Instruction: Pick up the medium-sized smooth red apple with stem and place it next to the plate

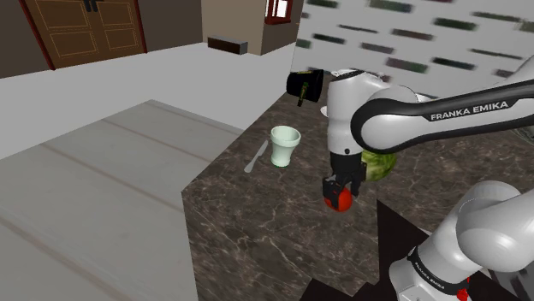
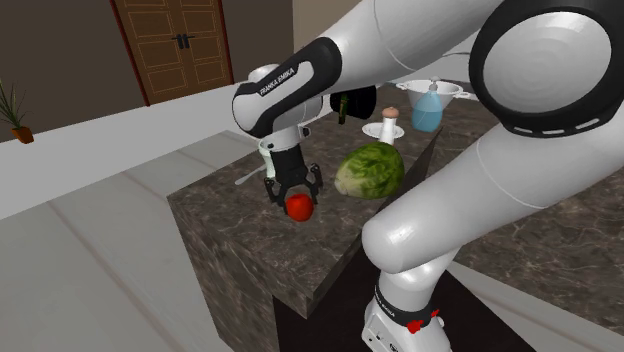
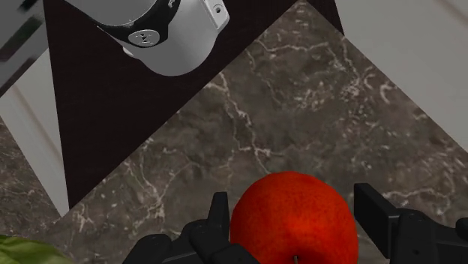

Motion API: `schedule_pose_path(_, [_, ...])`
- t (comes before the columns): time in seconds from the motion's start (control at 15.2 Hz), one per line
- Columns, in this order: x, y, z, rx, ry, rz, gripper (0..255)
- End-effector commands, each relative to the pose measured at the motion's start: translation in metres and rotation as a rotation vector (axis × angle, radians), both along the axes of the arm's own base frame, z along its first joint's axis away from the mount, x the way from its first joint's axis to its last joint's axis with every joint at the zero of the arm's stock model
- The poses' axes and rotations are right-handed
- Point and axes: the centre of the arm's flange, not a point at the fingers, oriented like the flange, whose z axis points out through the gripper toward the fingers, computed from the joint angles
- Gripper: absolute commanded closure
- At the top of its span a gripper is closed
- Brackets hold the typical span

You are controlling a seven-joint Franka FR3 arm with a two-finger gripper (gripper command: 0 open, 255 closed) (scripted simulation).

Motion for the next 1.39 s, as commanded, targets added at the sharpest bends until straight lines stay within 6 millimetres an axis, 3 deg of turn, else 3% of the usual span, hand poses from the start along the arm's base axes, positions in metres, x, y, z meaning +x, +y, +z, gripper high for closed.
schedule_pose_path(0.0, [-0.001,-0.001,0.012,0.000,0.000,0.000,255])
schedule_pose_path(1.12, [-0.001,-0.001,0.097,0.000,0.000,0.000,255])
schedule_pose_path(1.32, [0.023,-0.033,0.097,0.000,0.000,0.000,255])
